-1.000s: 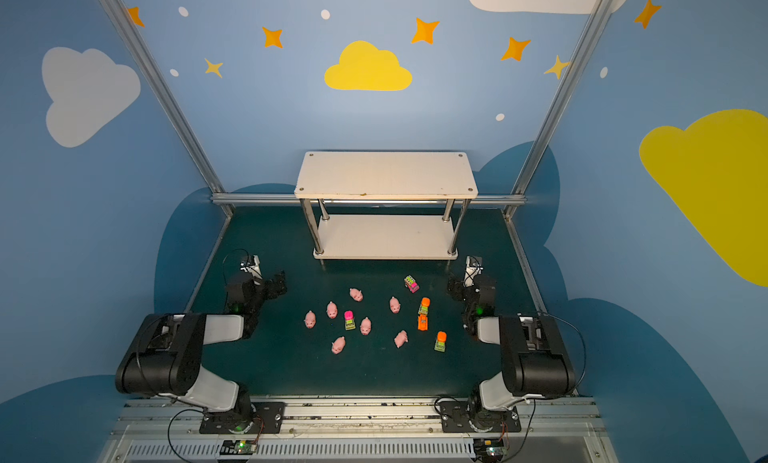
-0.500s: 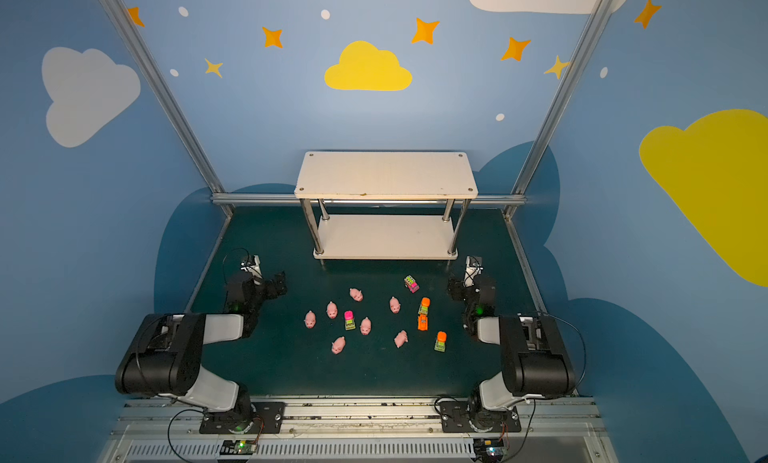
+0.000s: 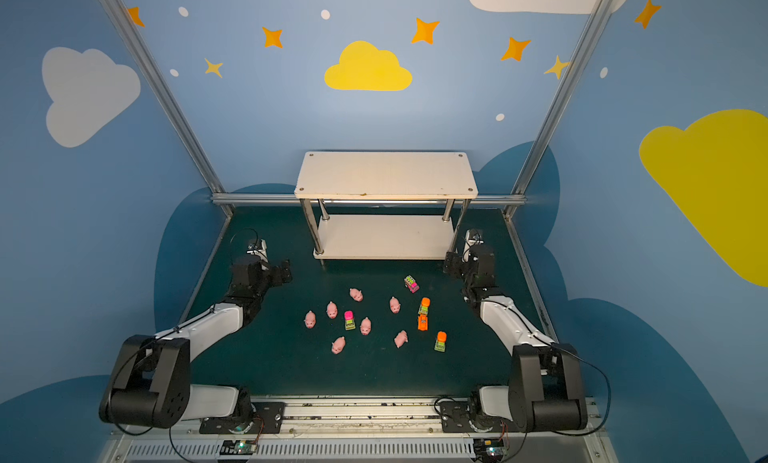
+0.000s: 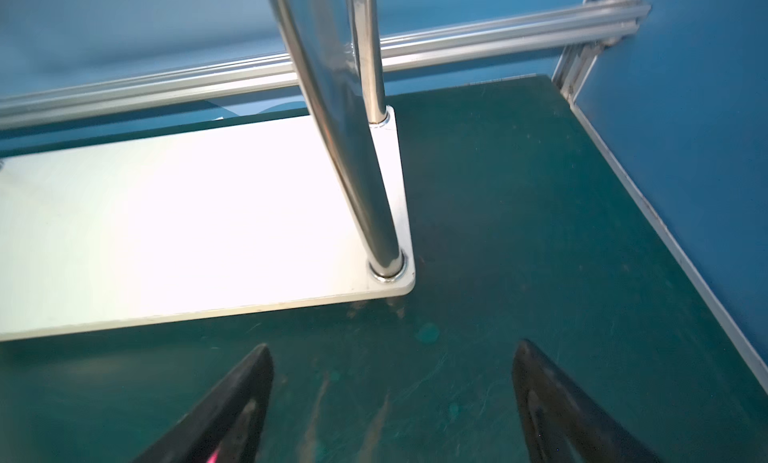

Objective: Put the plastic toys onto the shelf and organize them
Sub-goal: 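Reach the right gripper toward the pink-and-lime truck while the left arm moves toward the pigs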

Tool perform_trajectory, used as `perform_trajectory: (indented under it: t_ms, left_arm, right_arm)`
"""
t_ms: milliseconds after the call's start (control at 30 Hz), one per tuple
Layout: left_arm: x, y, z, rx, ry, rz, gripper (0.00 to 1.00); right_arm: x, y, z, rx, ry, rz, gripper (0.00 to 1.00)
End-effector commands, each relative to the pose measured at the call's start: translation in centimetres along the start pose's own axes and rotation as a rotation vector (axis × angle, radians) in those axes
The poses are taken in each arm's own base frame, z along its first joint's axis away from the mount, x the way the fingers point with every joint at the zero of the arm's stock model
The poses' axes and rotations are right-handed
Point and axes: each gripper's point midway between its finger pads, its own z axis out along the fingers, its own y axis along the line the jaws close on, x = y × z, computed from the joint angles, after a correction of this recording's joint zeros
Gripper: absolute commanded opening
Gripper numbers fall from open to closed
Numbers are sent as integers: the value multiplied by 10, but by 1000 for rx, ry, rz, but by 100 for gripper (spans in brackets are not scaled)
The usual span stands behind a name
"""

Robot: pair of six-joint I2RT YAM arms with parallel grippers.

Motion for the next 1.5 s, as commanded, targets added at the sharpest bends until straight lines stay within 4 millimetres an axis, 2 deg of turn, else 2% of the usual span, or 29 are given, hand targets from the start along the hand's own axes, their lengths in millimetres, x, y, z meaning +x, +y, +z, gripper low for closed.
perform_trajectory:
  t_ms: [0,100,233,367,500,667,867,1233,1467]
  left_arm:
    - [-15,-9,-20,26,-44,-134,100]
    - [-14,-37,-41,122,-55,-170,100]
    - [3,-83,-73,254,-33,-92,100]
    - [26,-104,-102,330,7,-33,100]
    - [49,-107,-121,385,27,-16,100]
    - [64,-102,-126,388,46,0,100]
    - [61,-106,-124,383,68,45,100]
    - [67,-116,-109,384,90,77,100]
    - [66,-118,-106,384,82,86,100]
  right_arm:
    - [47,7,-25,47,219,-22,89]
    - [58,27,-49,36,240,-78,88]
    - [74,55,-78,-54,233,-106,86]
    - [83,79,-88,-189,212,-86,85]
    - [89,88,-73,-222,210,-104,84]
    - [111,105,-42,-257,298,-135,73]
    - [114,121,-16,-284,309,-158,73]
    - [120,127,21,-281,393,-204,73]
    - [126,126,38,-288,433,-197,62]
